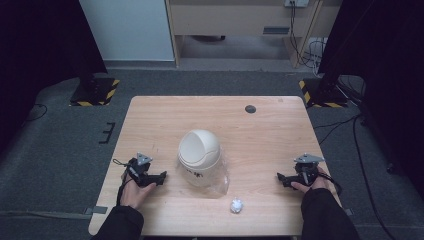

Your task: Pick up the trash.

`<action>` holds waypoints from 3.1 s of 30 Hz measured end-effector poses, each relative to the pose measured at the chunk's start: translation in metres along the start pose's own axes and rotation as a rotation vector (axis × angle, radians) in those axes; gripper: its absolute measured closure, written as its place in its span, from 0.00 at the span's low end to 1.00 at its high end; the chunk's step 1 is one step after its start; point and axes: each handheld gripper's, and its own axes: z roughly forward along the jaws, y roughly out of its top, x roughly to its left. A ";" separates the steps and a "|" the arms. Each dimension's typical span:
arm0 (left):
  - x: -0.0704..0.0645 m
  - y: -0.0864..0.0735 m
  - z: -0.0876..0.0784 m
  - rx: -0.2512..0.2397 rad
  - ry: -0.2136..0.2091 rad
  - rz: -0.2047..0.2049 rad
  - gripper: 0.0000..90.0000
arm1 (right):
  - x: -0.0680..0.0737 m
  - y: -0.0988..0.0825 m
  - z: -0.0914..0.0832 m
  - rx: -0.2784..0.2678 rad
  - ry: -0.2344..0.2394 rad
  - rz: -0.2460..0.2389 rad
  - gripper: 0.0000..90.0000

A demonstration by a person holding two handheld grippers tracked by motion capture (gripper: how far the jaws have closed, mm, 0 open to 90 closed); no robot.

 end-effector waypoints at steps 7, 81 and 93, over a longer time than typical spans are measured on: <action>0.002 0.007 -0.013 -0.073 -0.006 -0.060 0.17 | 0.000 0.000 0.000 0.000 0.000 0.000 0.01; -0.064 0.080 -0.049 -0.422 -0.246 0.057 0.19 | 0.000 0.000 0.000 0.001 0.004 -0.008 0.01; -0.071 0.087 -0.036 -0.382 -0.238 0.088 0.18 | 0.000 0.000 0.000 0.002 0.004 -0.008 0.01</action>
